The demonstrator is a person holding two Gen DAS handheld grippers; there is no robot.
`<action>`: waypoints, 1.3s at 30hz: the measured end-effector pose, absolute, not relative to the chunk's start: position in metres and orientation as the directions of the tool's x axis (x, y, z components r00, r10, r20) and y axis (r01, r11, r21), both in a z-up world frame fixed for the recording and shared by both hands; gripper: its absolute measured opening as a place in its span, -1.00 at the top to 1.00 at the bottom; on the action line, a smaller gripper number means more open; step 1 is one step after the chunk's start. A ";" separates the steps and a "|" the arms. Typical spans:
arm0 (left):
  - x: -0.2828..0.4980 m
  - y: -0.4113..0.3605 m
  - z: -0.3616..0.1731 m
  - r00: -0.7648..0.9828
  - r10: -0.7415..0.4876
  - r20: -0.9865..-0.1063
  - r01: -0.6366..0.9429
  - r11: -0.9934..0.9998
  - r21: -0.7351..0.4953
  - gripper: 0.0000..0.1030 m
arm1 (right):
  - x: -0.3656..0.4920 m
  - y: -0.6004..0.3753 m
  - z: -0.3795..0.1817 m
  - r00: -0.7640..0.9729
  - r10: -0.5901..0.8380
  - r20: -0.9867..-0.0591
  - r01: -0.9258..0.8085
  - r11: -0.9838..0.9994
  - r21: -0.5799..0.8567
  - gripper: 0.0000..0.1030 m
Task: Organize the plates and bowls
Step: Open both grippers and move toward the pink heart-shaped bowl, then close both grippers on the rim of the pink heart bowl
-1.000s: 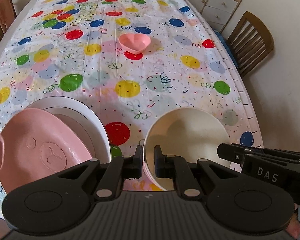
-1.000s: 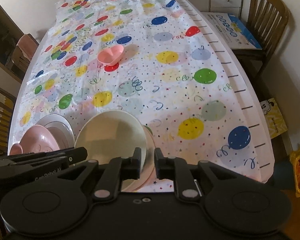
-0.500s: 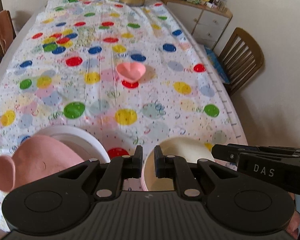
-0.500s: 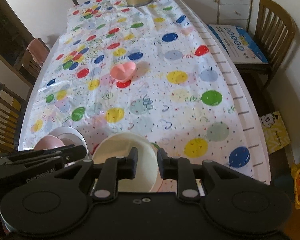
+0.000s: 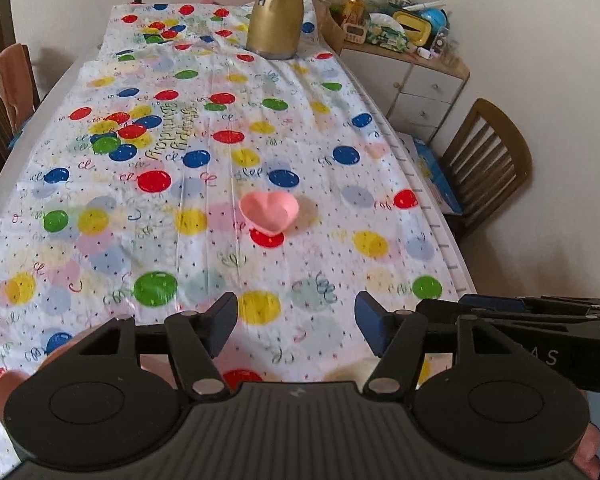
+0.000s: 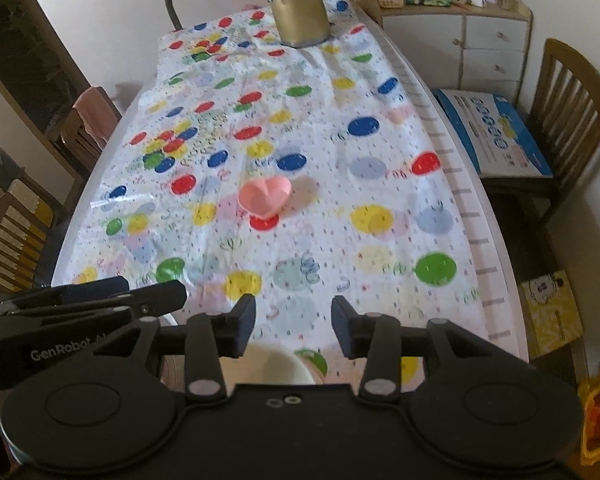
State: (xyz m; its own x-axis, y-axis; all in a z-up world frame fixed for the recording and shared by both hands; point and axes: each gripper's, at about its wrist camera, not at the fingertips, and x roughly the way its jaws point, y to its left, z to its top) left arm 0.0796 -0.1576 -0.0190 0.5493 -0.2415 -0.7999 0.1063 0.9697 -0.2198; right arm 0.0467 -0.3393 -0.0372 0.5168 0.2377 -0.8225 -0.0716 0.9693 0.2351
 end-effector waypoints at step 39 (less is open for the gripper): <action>0.246 -0.143 -0.124 0.428 -0.106 -0.898 -0.215 0.952 -0.215 -0.52 | 0.265 -0.346 -0.127 0.336 0.361 -0.870 -0.053 0.929 0.365 -0.50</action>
